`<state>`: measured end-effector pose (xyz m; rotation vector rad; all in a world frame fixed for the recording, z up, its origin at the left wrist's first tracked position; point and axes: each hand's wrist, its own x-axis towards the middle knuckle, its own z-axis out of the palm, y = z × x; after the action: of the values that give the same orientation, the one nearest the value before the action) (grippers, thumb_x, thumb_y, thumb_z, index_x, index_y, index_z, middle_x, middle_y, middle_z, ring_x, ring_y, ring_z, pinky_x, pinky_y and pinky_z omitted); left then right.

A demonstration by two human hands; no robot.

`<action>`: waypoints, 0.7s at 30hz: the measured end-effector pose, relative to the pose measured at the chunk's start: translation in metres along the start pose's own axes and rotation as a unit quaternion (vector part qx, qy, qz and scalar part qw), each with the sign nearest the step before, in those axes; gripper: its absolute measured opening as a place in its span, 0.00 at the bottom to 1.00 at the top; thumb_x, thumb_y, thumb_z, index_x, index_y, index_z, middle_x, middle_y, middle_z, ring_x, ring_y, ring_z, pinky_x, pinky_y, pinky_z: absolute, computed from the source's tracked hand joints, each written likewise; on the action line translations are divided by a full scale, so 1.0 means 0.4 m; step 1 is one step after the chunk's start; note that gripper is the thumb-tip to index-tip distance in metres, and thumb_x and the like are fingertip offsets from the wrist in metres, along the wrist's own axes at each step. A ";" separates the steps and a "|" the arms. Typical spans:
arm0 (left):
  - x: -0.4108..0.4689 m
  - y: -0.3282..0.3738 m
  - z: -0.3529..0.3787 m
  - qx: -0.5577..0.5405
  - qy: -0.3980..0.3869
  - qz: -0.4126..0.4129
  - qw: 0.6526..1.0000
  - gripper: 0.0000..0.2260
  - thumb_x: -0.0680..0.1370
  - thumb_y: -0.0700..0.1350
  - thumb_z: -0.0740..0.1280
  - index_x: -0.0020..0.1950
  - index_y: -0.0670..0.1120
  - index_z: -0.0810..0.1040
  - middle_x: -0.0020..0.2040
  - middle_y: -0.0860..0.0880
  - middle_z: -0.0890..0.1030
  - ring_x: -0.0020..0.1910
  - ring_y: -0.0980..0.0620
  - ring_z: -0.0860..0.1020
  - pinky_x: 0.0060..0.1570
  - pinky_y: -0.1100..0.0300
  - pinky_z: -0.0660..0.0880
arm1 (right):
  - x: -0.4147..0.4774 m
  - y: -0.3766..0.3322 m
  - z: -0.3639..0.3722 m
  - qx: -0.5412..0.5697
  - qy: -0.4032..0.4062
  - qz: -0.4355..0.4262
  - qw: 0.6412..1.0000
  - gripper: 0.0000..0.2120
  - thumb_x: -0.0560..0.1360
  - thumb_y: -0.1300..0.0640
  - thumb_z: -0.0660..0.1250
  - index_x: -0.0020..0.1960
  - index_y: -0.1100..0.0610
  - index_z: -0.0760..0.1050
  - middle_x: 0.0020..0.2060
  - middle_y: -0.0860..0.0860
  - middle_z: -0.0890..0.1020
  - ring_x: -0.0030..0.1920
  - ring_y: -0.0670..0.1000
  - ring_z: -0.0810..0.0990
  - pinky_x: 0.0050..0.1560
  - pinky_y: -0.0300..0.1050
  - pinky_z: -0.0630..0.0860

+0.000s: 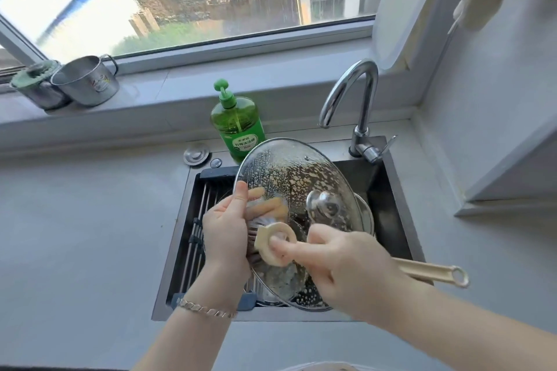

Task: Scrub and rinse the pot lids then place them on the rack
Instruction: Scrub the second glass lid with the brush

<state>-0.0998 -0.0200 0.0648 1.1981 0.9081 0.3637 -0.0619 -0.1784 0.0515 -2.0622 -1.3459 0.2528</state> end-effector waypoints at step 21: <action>0.038 0.017 -0.028 -0.137 0.071 -0.051 0.987 0.15 0.81 0.49 0.58 0.45 0.39 0.75 0.33 0.41 0.83 0.28 0.47 0.82 0.26 0.59 0.79 | 0.016 0.109 0.008 -0.012 0.084 0.155 0.984 0.21 0.76 0.57 0.59 0.65 0.40 0.71 0.30 0.45 0.68 0.29 0.49 0.69 0.30 0.46 0.71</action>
<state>-0.0978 0.0001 0.0639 0.8780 1.0018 0.4799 -0.0281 -0.1826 0.0235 -2.2557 -0.9304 0.1915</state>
